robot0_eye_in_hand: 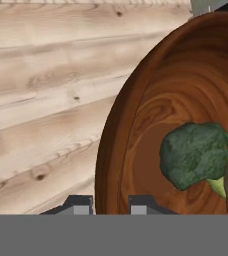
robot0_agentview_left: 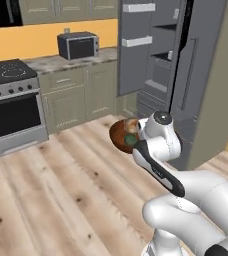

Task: Pick the chicken drumstick and broccoli from their plates and place them in the bowl. Then put the bowl in the fridge.

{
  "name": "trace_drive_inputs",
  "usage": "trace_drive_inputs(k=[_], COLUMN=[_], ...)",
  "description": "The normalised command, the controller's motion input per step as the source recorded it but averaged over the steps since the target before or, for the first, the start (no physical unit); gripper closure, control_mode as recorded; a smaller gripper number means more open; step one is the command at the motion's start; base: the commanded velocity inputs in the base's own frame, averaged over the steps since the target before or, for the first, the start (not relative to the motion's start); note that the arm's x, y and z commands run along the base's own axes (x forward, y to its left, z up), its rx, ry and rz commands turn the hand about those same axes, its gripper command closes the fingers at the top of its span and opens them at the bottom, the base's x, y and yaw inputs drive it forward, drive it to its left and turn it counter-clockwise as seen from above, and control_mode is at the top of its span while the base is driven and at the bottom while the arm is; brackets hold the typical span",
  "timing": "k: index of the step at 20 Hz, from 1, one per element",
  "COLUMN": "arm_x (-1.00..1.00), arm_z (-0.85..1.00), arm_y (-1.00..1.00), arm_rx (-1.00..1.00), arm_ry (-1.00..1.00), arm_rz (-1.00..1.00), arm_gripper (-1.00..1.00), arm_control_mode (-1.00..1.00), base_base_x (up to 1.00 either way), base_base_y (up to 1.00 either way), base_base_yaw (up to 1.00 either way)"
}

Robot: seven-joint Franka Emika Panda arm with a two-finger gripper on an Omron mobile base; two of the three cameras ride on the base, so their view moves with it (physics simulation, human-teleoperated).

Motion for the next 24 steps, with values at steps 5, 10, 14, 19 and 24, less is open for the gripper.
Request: trace_drive_inputs(k=[5,10,14,19,24], arm_x=[0.0,0.0,0.0,0.0,0.0], arm_z=[0.0,0.0,0.0,0.0,0.0], arm_y=[0.0,0.0,0.0,0.0,0.0], arm_rx=[0.0,0.0,0.0,0.0,0.0], arm_ry=[0.0,0.0,0.0,0.0,0.0], arm_rz=[0.0,0.0,0.0,0.0,0.0], arm_gripper=[1.0,1.0,1.0,1.0,1.0], arm_control_mode=[1.0,1.0,1.0,1.0,1.0], base_base_x=[0.94,0.94,0.82,0.7,0.64], base_base_y=[0.16,0.18,0.26,0.29,0.3], base_base_yaw=[-0.01,-0.06,-0.25,-0.39,-0.45])
